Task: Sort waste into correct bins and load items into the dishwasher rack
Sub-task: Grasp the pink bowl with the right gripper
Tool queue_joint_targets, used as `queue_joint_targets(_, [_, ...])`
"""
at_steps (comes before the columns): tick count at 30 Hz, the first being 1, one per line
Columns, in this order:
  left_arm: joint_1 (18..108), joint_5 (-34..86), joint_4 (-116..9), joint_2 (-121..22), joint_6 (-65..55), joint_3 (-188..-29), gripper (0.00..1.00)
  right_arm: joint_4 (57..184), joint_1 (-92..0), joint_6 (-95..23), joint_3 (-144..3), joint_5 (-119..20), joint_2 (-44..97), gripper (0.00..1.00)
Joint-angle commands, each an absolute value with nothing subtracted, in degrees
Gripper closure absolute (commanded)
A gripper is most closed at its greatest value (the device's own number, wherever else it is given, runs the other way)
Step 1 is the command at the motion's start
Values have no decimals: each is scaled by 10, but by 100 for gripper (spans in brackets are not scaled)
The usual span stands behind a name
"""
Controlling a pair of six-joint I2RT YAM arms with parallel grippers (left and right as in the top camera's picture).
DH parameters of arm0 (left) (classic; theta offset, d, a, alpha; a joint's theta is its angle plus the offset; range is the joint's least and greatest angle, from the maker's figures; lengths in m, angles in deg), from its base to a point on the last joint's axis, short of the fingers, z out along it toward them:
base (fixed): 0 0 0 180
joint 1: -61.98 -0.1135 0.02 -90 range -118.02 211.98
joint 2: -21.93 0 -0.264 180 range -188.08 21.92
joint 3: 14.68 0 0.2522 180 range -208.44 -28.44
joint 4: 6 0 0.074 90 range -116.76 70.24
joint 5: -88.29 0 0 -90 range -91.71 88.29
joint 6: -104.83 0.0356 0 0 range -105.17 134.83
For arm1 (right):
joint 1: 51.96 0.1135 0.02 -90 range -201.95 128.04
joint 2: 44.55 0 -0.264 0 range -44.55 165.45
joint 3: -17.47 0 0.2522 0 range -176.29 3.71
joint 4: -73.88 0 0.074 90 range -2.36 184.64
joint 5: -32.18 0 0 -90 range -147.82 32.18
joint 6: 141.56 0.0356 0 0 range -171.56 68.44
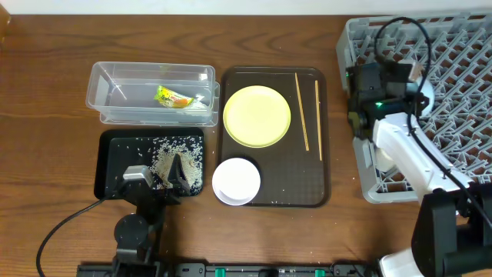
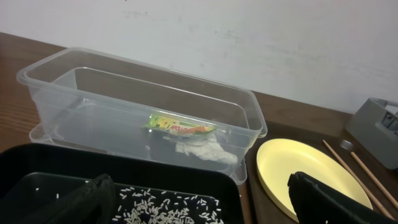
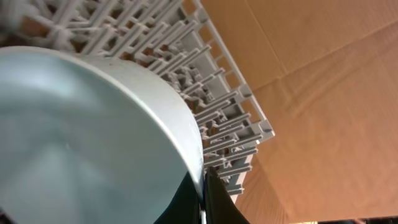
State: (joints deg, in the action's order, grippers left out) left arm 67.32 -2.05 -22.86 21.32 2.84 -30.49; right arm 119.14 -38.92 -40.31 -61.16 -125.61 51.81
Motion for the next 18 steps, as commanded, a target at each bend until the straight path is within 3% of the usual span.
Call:
queue_joint_targets(1, [670,-23,-238,217,30,-287,9,1215,-348,-413,-610,-1227,529,92])
queue_joint_targets(5, [670,-23,-238,217,30,-287,9,1256,-321,-401,-610,-1227,529,84])
queue_joint_targets(8, [670,-23,-238,217,30,-287,9,1292,-302,-347,-612,-1221,521,65])
queue_joint_targets(10, [670,-23,-238,217,30,-287,9,1318,-290,-323,-618,-1189,507,59])
queue_joint_targets(13, [670,-23,-238,217,30,-287,9,1357,-264,-305,-635,-1054,469,53])
queue_joint_targets(18, [670,-23,-238,217,30,-287,9,1354,-220,-306,-640,-685,411,52])
